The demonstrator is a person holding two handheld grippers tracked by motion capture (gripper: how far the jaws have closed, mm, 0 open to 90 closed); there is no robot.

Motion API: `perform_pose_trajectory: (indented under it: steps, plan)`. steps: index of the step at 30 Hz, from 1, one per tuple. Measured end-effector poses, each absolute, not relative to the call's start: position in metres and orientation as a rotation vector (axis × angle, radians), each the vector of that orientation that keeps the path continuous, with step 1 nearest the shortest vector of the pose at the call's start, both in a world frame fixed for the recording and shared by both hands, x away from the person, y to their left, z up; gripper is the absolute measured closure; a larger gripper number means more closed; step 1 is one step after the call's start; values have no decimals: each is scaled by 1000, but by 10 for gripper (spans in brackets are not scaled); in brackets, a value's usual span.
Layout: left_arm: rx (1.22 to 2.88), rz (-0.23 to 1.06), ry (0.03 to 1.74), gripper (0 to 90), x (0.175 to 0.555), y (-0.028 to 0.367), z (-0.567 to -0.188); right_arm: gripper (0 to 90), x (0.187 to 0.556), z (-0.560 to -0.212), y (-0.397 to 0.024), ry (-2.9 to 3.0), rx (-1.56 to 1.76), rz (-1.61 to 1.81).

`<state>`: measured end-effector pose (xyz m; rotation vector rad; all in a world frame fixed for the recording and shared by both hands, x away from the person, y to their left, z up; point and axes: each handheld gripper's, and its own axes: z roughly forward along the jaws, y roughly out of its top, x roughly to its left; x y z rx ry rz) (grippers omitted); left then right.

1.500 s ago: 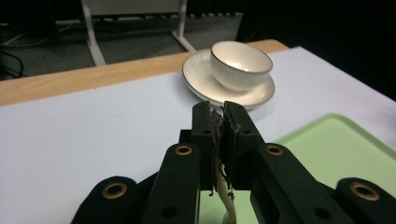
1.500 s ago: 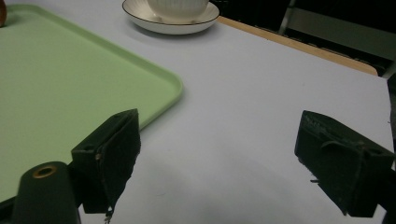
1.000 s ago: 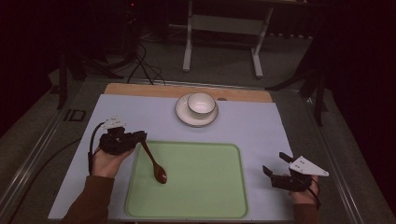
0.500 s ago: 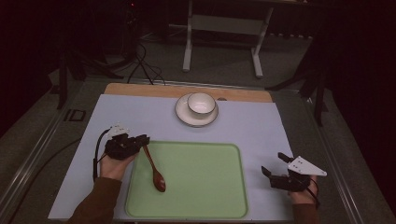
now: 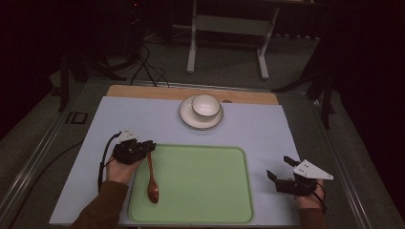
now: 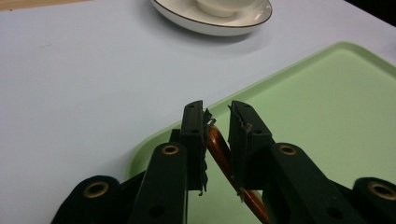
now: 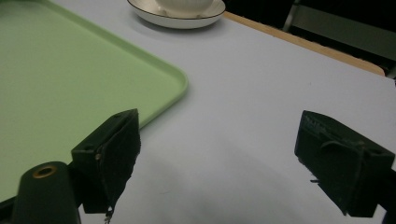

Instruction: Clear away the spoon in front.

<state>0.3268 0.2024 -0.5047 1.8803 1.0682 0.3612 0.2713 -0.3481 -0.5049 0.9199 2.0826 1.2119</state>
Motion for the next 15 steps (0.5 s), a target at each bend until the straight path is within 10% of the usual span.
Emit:
perform_pose_trajectory:
  steps: [15]
  plan:
    - [1890, 342, 1094, 751, 331, 208, -514, 142, 271, -505, -347, 2085, 919, 1211]
